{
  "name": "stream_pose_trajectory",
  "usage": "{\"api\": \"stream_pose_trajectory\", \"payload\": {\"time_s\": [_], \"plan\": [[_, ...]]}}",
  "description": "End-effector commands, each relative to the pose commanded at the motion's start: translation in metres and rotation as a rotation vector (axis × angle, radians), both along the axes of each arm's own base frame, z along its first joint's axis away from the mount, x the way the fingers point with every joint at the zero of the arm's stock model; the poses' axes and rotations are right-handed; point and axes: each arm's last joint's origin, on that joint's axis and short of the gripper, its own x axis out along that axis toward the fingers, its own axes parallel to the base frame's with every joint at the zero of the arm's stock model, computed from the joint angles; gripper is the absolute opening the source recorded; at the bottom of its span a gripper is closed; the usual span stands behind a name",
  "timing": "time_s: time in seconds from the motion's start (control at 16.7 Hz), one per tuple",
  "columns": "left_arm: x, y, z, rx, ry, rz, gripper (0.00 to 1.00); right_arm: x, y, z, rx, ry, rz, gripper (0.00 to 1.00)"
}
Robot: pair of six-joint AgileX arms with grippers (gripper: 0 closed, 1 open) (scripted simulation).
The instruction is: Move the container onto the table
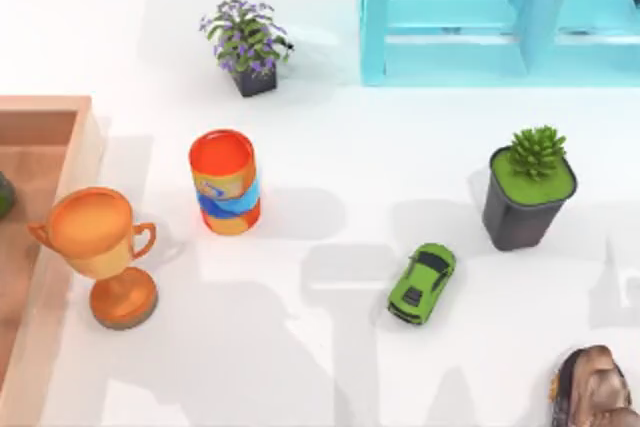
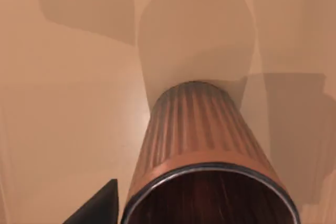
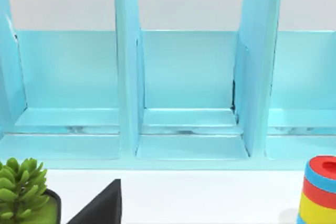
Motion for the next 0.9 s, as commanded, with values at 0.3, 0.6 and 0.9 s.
{"api": "stream_pose_trajectory", "payload": {"time_s": [0.3,0.6,0.9], "plan": [[-0.003,-0.002,-0.022,-0.003,0.010,-0.003,1.00,0.000,0.000,0.000,0.000,0.000,0.000,1.00],[-0.003,-0.002,-0.022,-0.003,0.010,-0.003,0.77,0.000,0.000,0.000,0.000,0.000,0.000,1.00],[-0.003,-0.002,-0.022,-0.003,0.010,-0.003,0.40,0.000,0.000,0.000,0.000,0.000,0.000,1.00]]}}
